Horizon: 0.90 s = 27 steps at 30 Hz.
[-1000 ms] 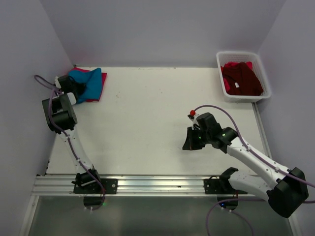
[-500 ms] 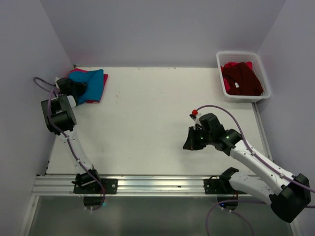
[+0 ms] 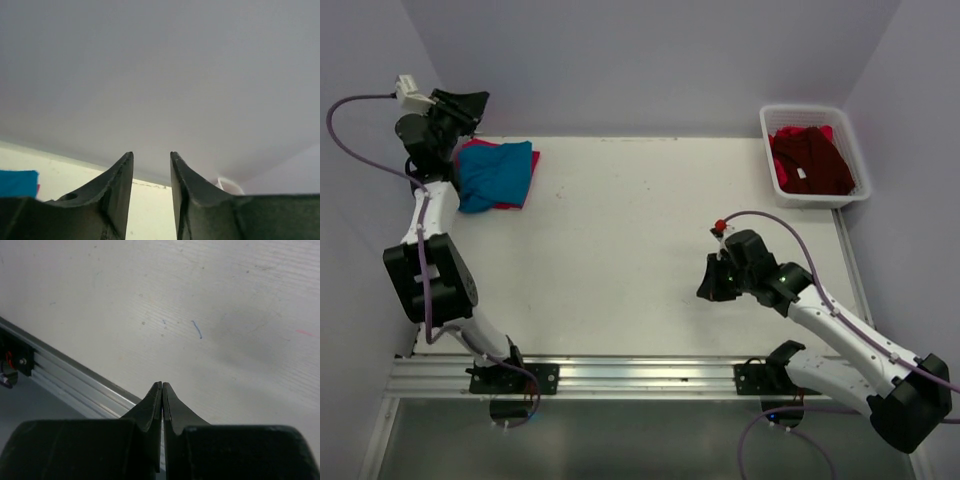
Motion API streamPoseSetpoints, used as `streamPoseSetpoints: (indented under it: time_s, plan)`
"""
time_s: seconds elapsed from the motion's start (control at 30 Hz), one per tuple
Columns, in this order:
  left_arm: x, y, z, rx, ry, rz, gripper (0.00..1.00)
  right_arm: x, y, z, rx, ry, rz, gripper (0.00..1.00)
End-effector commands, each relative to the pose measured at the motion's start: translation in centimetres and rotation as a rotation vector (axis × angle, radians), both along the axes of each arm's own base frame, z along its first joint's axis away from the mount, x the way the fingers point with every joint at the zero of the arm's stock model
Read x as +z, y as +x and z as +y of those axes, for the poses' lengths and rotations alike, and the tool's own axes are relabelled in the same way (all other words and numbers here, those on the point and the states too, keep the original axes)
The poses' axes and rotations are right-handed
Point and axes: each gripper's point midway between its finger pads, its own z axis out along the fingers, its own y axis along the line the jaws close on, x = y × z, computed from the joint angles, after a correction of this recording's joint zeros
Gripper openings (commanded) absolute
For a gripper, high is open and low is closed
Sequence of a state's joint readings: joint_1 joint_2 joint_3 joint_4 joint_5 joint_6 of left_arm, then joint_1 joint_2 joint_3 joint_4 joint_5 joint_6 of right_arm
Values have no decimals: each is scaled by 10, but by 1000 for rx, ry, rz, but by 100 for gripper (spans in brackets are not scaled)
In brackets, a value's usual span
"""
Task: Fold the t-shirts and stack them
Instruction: Neatly place the folded tshirt to the corner
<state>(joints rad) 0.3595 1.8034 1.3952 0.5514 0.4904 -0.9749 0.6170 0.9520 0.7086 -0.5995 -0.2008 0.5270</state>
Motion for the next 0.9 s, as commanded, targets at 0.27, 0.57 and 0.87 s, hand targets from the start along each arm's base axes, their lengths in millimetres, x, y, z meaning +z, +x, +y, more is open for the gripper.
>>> streamPoseSetpoints:
  time_s: [0.27,0.57,0.87]
  plan:
    - [-14,-148,-231,-447,364,36,100,62,71,-54,-331,-246,-272,72]
    - [-25,-264,-302,-673,589,-18,100,141,87,-12,-114,-72,-497,99]
    - [-67,-321,-329,-858,636,89,100,188,70,16,68,47,-531,99]
